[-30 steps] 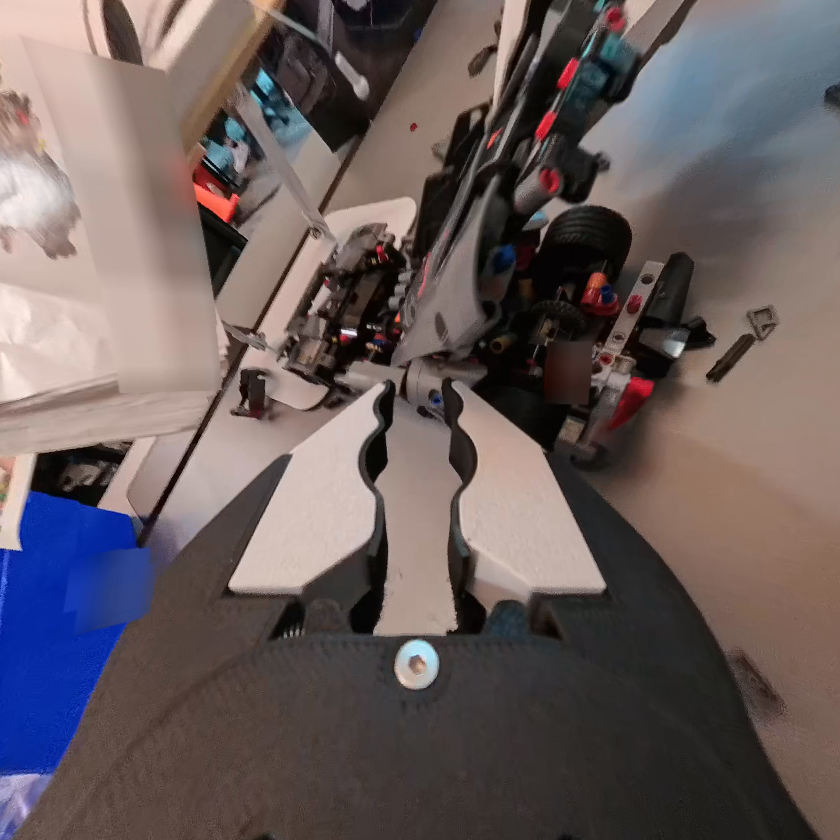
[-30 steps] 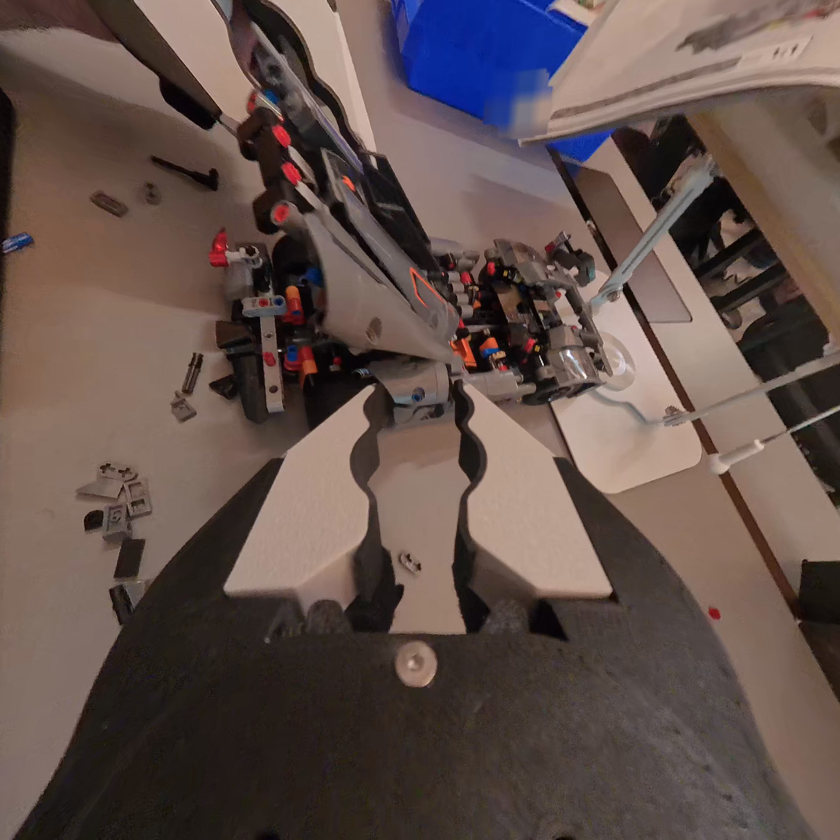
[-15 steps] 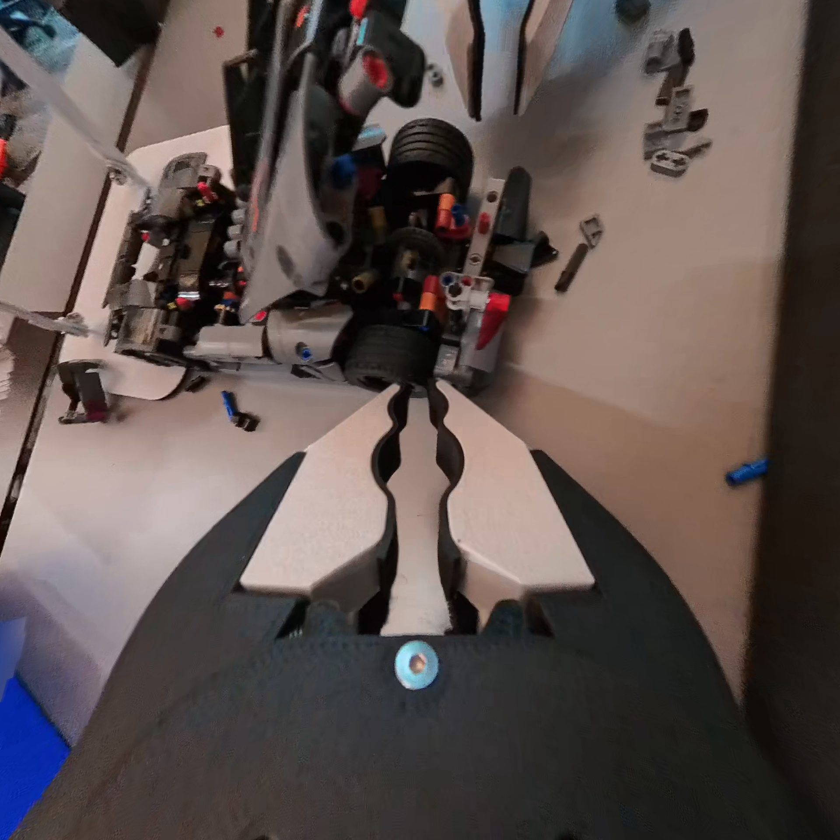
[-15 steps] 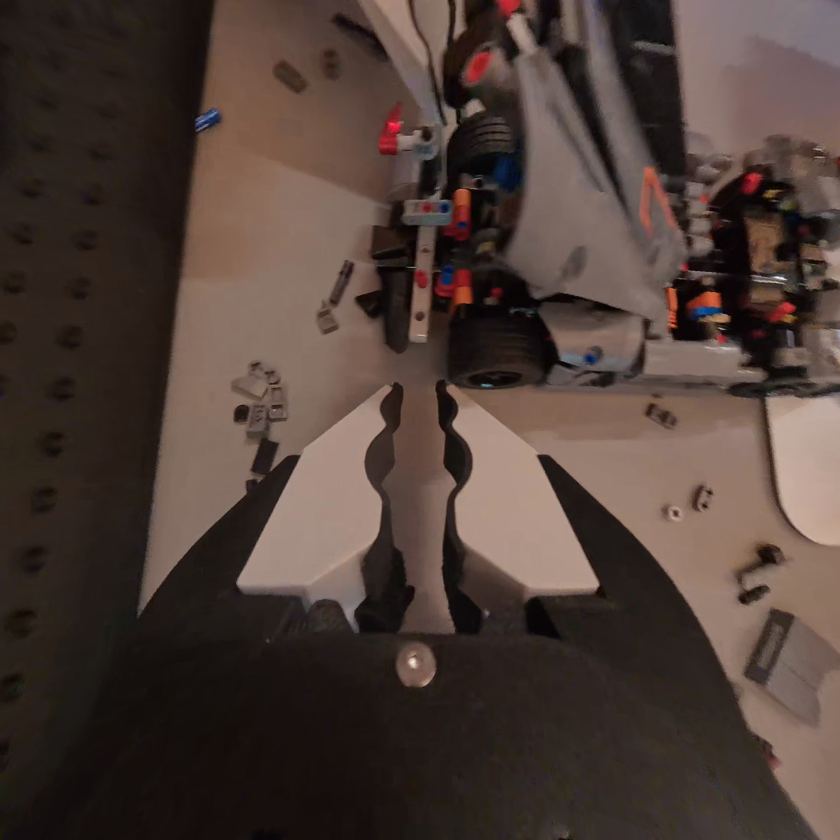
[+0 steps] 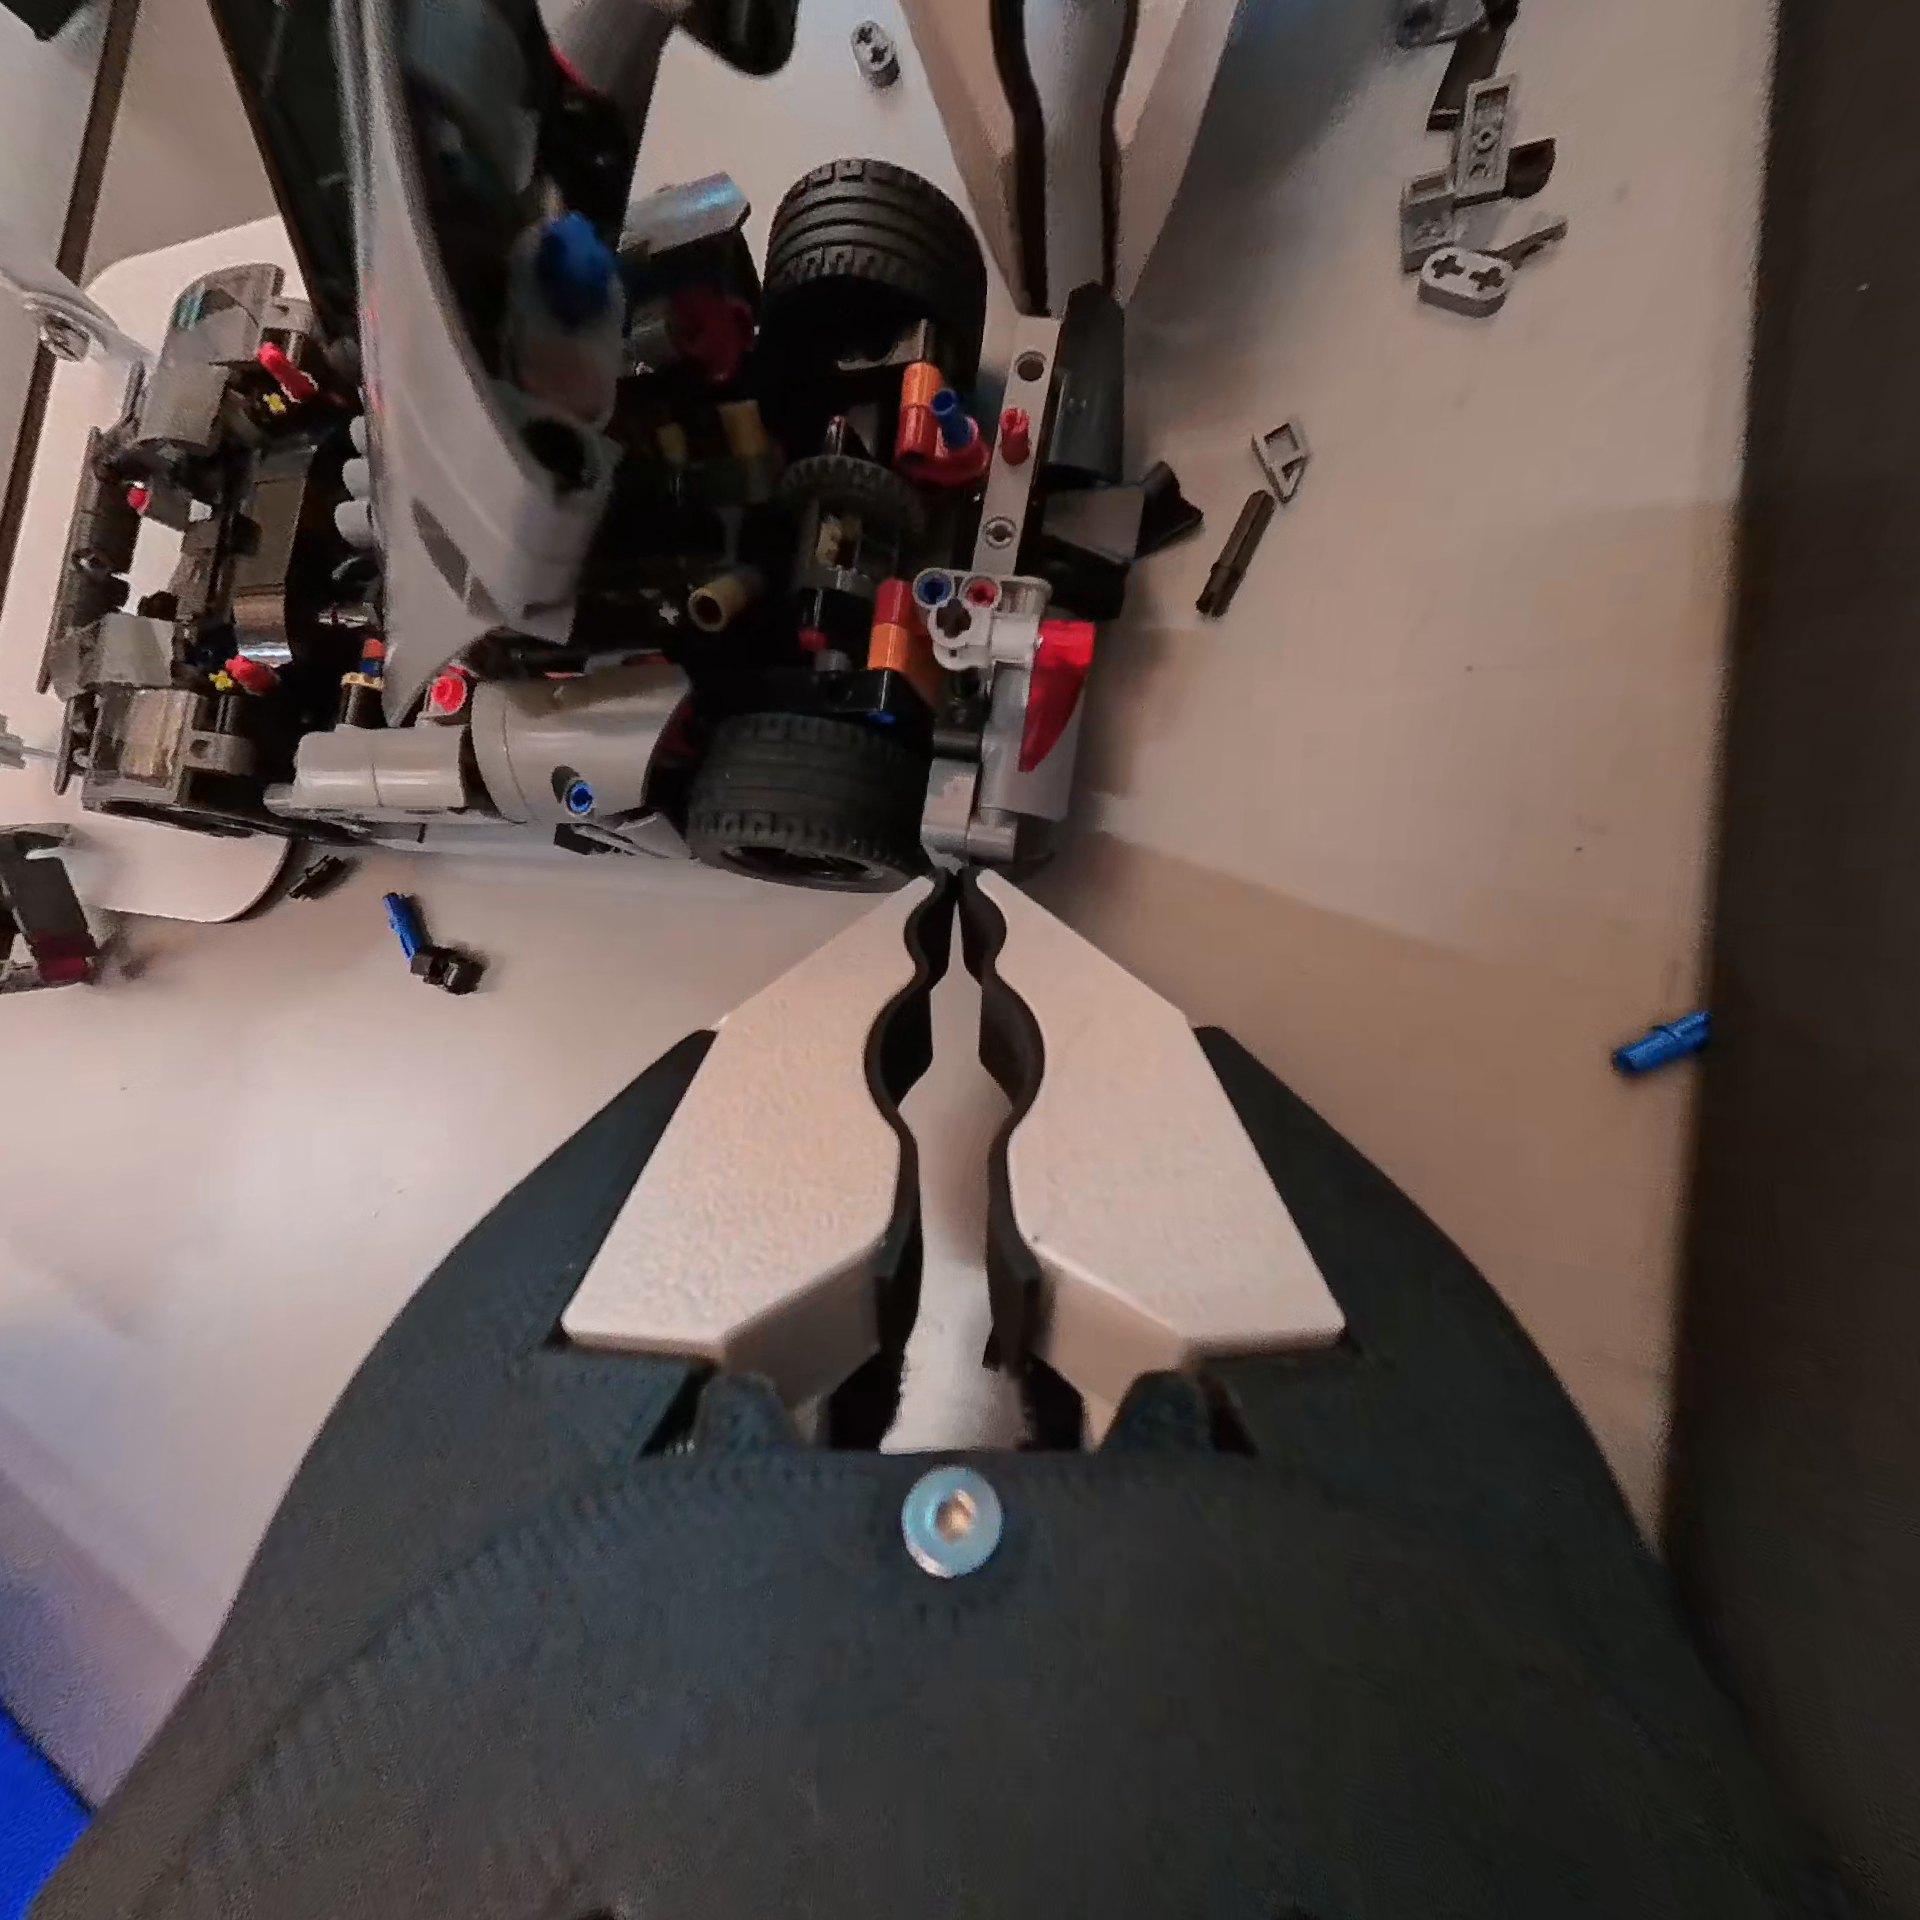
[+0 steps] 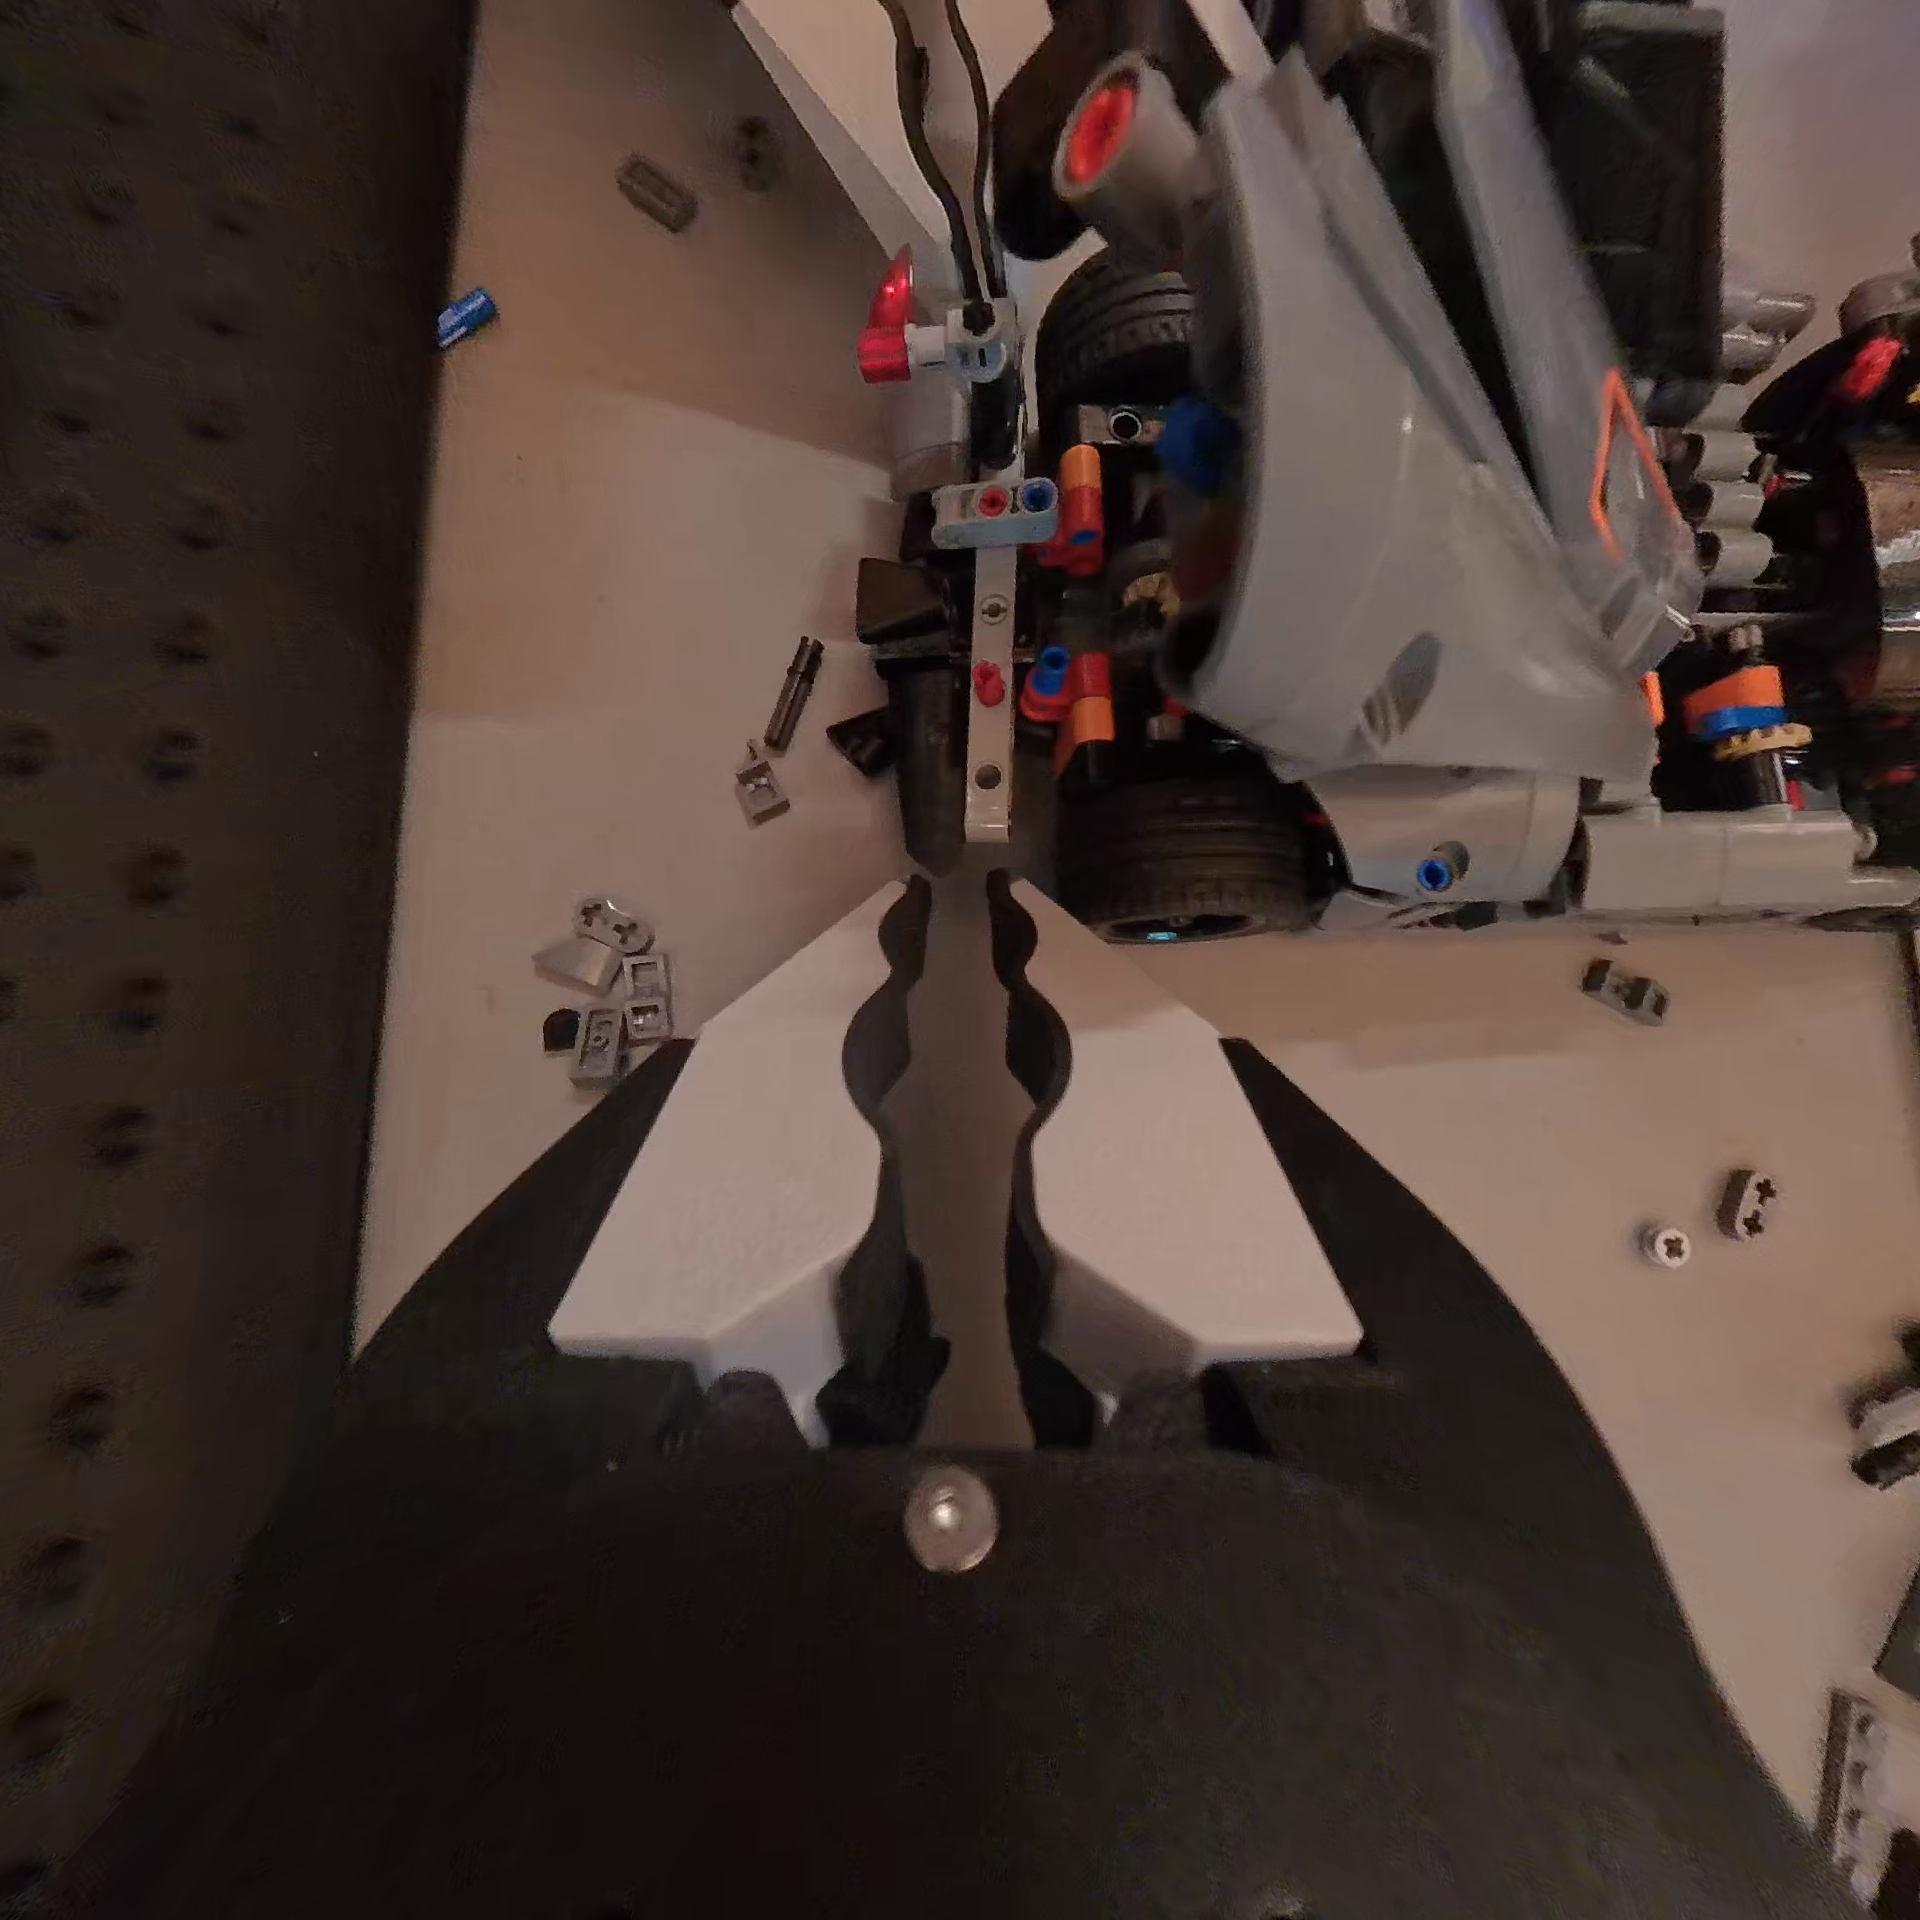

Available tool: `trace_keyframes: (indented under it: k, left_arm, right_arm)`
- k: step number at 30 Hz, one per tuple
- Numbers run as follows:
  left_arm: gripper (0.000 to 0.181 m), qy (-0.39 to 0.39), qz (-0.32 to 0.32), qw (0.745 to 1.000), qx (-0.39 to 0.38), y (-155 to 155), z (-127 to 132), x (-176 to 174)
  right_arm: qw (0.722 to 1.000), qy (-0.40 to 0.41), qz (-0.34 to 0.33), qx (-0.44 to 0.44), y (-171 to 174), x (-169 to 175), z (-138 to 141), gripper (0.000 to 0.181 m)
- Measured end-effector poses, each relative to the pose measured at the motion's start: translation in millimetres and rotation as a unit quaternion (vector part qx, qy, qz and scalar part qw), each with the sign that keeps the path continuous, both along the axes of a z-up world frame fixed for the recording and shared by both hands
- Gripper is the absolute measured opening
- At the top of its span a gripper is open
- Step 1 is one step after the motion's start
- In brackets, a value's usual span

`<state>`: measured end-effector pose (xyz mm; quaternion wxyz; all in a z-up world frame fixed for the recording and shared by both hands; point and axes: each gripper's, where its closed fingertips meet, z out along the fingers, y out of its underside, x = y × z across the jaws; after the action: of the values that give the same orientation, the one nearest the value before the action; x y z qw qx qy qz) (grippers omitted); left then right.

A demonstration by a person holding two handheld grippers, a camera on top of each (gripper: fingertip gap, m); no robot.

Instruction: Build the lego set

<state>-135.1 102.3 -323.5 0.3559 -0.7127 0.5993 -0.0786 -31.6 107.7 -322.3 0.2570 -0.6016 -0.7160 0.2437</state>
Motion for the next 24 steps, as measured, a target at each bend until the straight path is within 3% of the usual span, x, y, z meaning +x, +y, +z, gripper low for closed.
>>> trace_keyframes:
  k: [24]
  left_arm:
    - [0.0,0.018,-0.021,1.0,-0.011,-7,-12,9]
  right_arm:
    - [1.0,-0.015,-0.004,-0.002,-2,-1,0,0.007]
